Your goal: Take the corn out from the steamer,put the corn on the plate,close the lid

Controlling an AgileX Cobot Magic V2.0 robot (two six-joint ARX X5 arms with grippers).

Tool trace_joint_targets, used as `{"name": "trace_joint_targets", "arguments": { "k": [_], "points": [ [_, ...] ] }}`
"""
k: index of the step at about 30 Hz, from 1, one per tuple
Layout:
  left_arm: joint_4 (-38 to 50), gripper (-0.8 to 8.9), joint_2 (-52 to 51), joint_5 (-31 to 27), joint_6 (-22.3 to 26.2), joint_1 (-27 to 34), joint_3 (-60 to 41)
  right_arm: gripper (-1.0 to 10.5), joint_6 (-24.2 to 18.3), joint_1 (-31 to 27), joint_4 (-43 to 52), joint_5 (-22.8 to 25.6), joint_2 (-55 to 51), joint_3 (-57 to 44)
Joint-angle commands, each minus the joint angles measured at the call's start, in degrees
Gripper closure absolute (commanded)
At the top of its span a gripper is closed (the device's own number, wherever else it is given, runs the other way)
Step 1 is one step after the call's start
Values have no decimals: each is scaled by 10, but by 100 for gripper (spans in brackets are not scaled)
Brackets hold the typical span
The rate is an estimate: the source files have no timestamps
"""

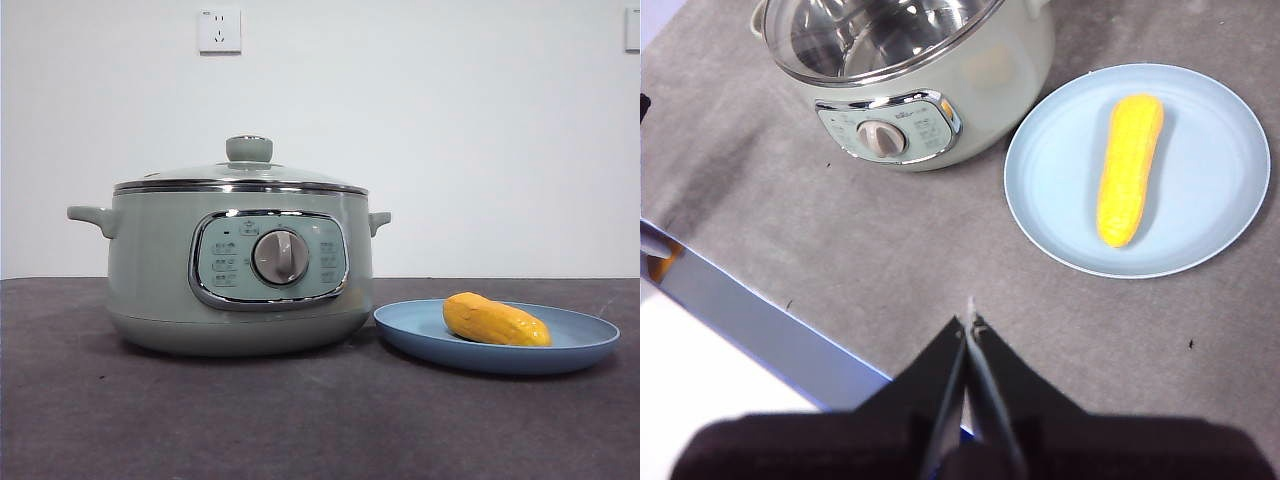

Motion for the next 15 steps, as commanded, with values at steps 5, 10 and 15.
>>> {"name": "trace_joint_targets", "arguments": {
  "k": [5,10,15],
  "points": [
    [0,817,-2,0,-3,2,-7,946,-3,1,3,2,0,-4],
    [0,817,-2,0,-3,2,-7,946,-32,-7,16,14,-12,-4],
    [0,817,-2,0,-3,2,-7,946,-37,-54,126,27,-66,-15]
  ]
}}
